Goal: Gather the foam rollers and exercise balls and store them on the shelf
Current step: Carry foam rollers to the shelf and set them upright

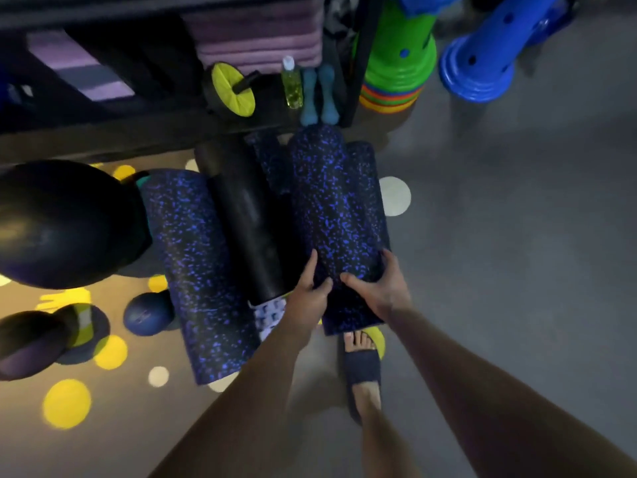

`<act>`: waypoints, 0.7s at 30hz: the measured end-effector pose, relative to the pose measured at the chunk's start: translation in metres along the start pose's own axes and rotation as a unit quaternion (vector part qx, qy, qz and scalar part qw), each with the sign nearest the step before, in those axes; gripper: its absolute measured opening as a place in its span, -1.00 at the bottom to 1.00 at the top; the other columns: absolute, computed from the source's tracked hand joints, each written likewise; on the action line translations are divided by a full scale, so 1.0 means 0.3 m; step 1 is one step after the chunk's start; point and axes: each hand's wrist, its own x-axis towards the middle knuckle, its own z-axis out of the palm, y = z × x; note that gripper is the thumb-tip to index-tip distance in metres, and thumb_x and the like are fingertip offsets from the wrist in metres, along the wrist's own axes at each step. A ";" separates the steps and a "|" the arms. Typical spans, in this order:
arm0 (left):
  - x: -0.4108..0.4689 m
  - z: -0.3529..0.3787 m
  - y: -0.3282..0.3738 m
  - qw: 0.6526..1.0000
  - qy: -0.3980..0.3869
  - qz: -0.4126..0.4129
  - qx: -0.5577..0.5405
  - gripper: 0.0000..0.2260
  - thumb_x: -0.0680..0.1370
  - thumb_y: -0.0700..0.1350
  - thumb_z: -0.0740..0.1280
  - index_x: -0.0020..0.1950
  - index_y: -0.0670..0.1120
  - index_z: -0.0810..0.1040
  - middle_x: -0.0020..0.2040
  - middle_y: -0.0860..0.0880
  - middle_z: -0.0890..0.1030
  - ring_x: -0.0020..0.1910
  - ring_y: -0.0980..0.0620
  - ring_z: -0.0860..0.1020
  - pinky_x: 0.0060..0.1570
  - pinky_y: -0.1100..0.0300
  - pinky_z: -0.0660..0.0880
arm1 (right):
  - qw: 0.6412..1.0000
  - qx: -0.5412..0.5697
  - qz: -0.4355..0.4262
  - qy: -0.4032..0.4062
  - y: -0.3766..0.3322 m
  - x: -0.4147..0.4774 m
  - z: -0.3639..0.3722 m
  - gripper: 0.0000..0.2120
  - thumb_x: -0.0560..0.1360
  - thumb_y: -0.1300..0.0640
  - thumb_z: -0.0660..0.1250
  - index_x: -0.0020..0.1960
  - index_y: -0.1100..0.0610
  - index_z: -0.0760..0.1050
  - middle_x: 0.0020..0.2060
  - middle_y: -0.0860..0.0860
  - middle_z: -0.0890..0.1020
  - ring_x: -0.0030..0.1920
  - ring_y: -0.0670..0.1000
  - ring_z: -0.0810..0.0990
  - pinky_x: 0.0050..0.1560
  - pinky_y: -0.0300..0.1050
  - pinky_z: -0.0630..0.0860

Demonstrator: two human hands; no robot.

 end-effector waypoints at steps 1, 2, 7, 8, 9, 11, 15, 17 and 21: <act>0.045 0.023 0.007 1.000 -0.011 0.005 -0.012 -0.36 0.58 -0.16 0.35 0.61 0.20 0.26 0.55 0.07 0.38 0.47 0.13 0.39 0.55 0.00 0.30 | 1.000 -0.024 -0.009 0.003 -0.004 0.053 -0.010 0.21 0.05 -0.45 0.46 0.57 0.04 0.19 0.43 0.07 0.45 0.44 0.09 0.42 0.46 0.11 0.37; 0.075 0.039 0.019 0.999 -0.020 0.019 -0.022 -0.37 0.58 -0.22 0.33 0.61 0.13 0.28 0.57 0.04 0.37 0.50 0.12 0.37 0.57 0.02 0.27 | 0.999 -0.049 -0.014 0.003 0.000 0.103 -0.015 0.16 0.10 -0.42 0.45 0.56 0.06 0.20 0.43 0.09 0.46 0.43 0.11 0.43 0.45 0.12 0.37; 0.083 0.056 0.060 1.000 0.005 0.003 0.020 -0.39 0.62 -0.26 0.23 0.62 0.15 0.22 0.18 0.02 0.62 0.13 0.04 0.60 0.17 0.16 0.53 | 0.982 -0.170 -0.018 -0.083 -0.017 0.195 -0.010 -0.35 0.59 0.08 0.37 0.59 0.15 0.16 0.37 0.22 0.52 0.33 0.23 0.52 0.29 -0.05 0.39; 0.062 0.042 0.062 0.998 0.019 0.002 0.054 -0.41 0.62 -0.25 0.22 0.62 0.15 0.24 0.26 0.01 0.60 0.20 0.00 0.59 0.22 0.12 0.52 | 0.979 -0.184 -0.013 -0.090 -0.017 0.194 -0.008 -0.34 0.61 0.10 0.34 0.60 0.16 0.13 0.39 0.23 0.50 0.35 0.24 0.51 0.31 -0.04 0.38; 0.037 0.014 0.050 0.996 0.042 -0.005 0.084 -0.42 0.63 -0.25 0.21 0.61 0.15 0.27 0.31 -0.02 0.59 0.23 -0.07 0.60 0.25 0.10 0.51 | 0.977 -0.194 -0.012 -0.088 -0.017 0.190 -0.010 -0.34 0.61 0.09 0.34 0.61 0.16 0.13 0.42 0.23 0.47 0.37 0.25 0.49 0.34 -0.03 0.37; -0.021 -0.059 0.019 0.994 0.079 -0.040 0.068 -0.46 0.64 -0.26 0.23 0.55 0.18 0.36 0.13 0.00 0.66 0.00 -0.04 0.65 0.04 0.20 0.56 | 0.975 -0.210 -0.005 -0.075 -0.023 0.161 -0.020 -0.38 0.60 0.05 0.34 0.58 0.13 0.19 0.40 0.22 0.50 0.35 0.28 0.52 0.31 0.03 0.41; -0.183 -0.248 -0.107 0.992 0.104 -0.055 -0.042 -0.53 0.66 -0.27 0.26 0.50 0.12 0.40 0.09 0.15 0.58 0.01 0.21 0.51 -0.09 0.37 0.41 | 0.960 -0.272 -0.038 -0.060 -0.079 0.009 0.005 -0.48 0.61 0.13 0.35 0.50 0.22 0.30 0.29 0.27 0.57 0.25 0.32 0.58 0.21 0.06 0.46; -0.282 -0.357 -0.202 0.976 0.139 -0.066 -0.152 -0.59 0.65 -0.37 0.25 0.43 -0.02 0.47 0.15 -0.13 0.65 0.03 0.05 0.54 -0.17 0.29 0.43 | 0.949 -0.296 -0.084 -0.073 -0.122 -0.103 0.074 -0.51 0.60 0.18 0.36 0.48 0.25 0.34 0.27 0.26 0.59 0.24 0.29 0.59 0.23 0.04 0.45; -0.536 -0.593 -0.407 0.912 0.213 -0.076 -0.341 -0.83 0.59 -0.30 0.28 0.13 -0.16 0.59 -0.23 -0.08 0.71 -0.29 -0.05 0.59 -0.38 0.27 0.43 | 0.919 -0.318 -0.195 -0.130 -0.193 -0.365 0.334 -0.56 0.59 0.18 0.36 0.44 0.23 0.41 0.18 0.16 0.65 0.19 0.20 0.62 0.20 0.04 0.49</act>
